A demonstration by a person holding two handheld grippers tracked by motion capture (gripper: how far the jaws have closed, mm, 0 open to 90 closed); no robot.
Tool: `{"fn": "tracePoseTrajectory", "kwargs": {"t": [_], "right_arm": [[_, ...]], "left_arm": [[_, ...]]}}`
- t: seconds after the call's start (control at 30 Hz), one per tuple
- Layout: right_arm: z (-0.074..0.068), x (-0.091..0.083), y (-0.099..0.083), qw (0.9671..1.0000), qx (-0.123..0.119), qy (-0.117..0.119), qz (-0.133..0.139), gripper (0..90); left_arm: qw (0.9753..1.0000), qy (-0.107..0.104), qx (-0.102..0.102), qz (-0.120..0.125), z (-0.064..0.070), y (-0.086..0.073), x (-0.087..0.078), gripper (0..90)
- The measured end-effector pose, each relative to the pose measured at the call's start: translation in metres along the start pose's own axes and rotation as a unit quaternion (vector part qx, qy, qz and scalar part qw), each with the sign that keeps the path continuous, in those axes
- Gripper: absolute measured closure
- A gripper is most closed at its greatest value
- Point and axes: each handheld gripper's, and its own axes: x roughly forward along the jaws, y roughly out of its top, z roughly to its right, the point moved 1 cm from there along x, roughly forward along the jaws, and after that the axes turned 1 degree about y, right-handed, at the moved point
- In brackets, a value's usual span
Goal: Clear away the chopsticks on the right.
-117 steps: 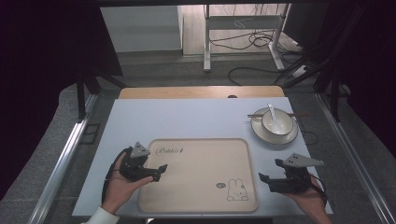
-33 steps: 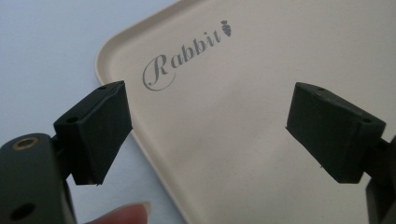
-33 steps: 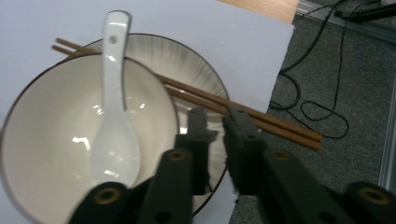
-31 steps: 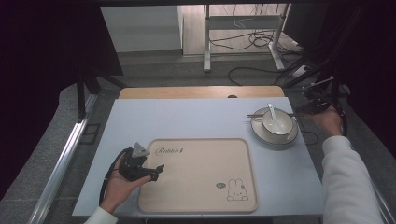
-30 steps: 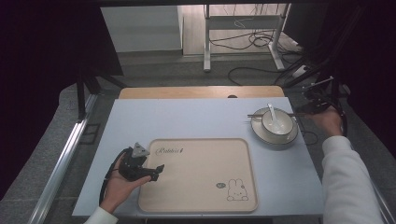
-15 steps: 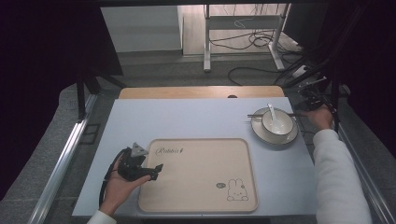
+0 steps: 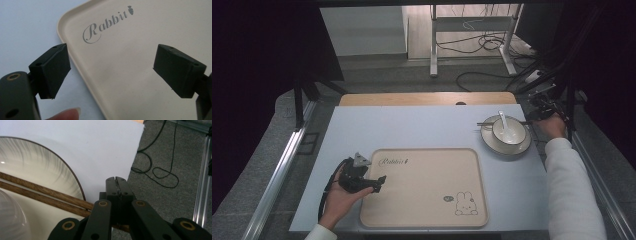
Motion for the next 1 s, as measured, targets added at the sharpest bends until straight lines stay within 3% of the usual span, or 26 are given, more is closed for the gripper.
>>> {"fn": "tracePoseTrajectory", "kwargs": {"t": [1.0], "right_arm": [[-0.008, -0.020, -0.028, 0.9994, -0.009, 0.022, -0.025, 89.2]], "left_arm": [[0.9999, -0.011, 0.012, -0.001, -0.005, 0.003, 0.002, 14.0]]}}
